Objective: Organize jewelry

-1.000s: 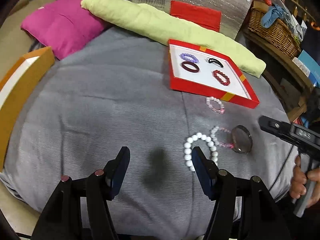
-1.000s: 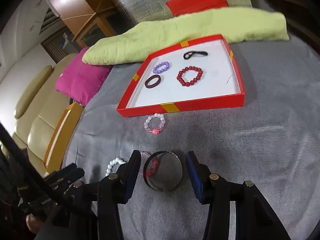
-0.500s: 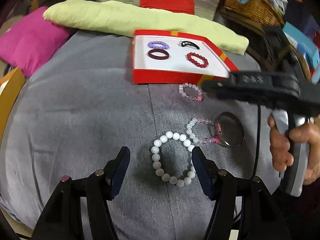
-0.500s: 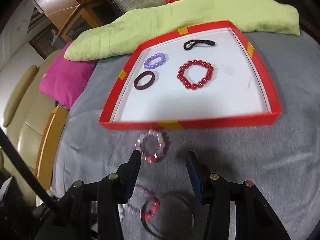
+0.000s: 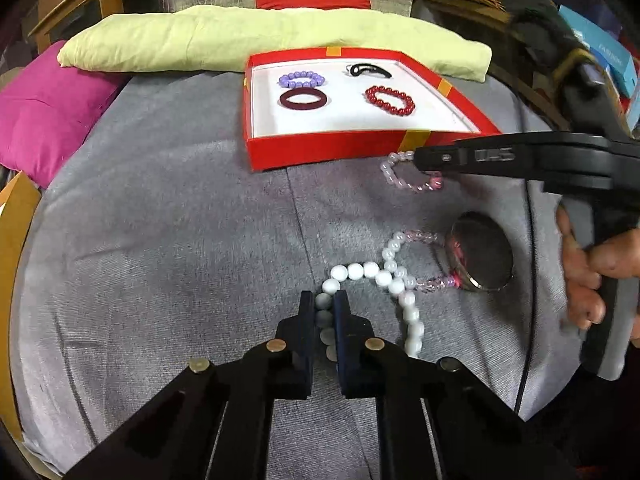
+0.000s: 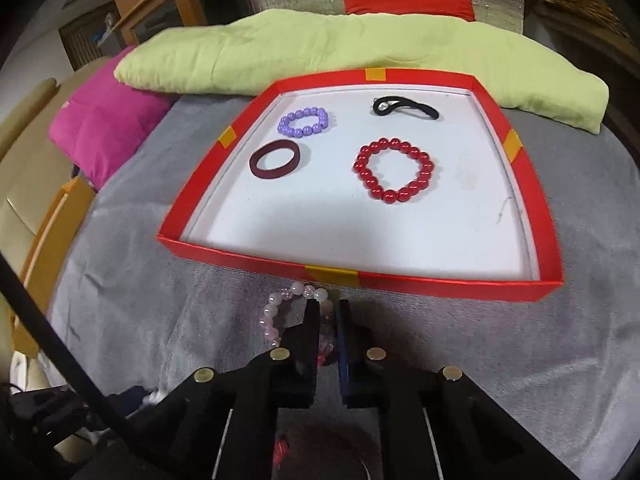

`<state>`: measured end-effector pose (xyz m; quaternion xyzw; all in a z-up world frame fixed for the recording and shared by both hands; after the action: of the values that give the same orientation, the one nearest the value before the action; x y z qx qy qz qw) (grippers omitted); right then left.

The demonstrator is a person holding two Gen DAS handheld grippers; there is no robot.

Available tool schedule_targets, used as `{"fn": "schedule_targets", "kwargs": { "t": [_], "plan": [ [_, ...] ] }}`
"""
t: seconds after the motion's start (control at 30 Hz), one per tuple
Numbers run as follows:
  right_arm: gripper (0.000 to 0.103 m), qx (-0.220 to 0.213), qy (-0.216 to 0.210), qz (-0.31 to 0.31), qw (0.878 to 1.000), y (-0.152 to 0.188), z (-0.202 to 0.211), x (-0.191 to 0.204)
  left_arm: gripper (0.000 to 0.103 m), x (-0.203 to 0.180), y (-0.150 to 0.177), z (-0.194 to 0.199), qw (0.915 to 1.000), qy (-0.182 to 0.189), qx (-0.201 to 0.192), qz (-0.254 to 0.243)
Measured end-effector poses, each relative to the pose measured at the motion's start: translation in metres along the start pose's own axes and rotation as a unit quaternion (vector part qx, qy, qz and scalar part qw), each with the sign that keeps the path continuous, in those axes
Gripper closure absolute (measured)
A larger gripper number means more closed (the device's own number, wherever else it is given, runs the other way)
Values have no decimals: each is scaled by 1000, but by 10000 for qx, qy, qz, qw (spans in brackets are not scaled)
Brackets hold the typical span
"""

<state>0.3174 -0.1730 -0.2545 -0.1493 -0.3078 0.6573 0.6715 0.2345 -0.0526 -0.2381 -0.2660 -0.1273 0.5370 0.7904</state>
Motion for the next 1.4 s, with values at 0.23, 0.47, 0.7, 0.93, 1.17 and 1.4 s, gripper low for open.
{"fn": "schedule_targets", "kwargs": {
  "t": [0.23, 0.47, 0.7, 0.93, 1.17, 1.4],
  "plan": [
    [95, -334, -205, -201, 9990, 7, 49, -19, 93, -1, -25, 19, 9987, -64, -514, 23],
    [95, -556, -486, -652, 9951, 19, 85, -48, 93, -4, -54, 35, 9957, 30, -905, 199],
    [95, -670, -670, -799, 9923, 16, 96, -54, 93, -7, -86, 38, 9935, 25, -1121, 204],
    [95, -594, -754, -689, 9930, 19, 94, -43, 93, -5, -82, 27, 9939, 146, -1054, 285],
    [95, -896, -886, -767, 9891, -4, 98, -31, 93, -14, -86, 38, 9922, 272, -1202, 201],
    [95, -534, -783, -670, 9932, 25, 84, -26, 93, -21, -81, 44, 9915, 274, -1267, 53]
  ]
}}
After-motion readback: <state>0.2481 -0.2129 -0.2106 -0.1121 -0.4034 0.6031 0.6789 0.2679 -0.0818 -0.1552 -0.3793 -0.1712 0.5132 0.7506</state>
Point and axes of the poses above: each gripper's, at about its wrist camera, not at the fingertips, and z roughly against the way its jaws point, x to its left, y to its underside, the point moved 10 cm from there along -z, roughly the way its jaws point, and after that the axes turned 4 degrees about z, right-handed, at the moved point
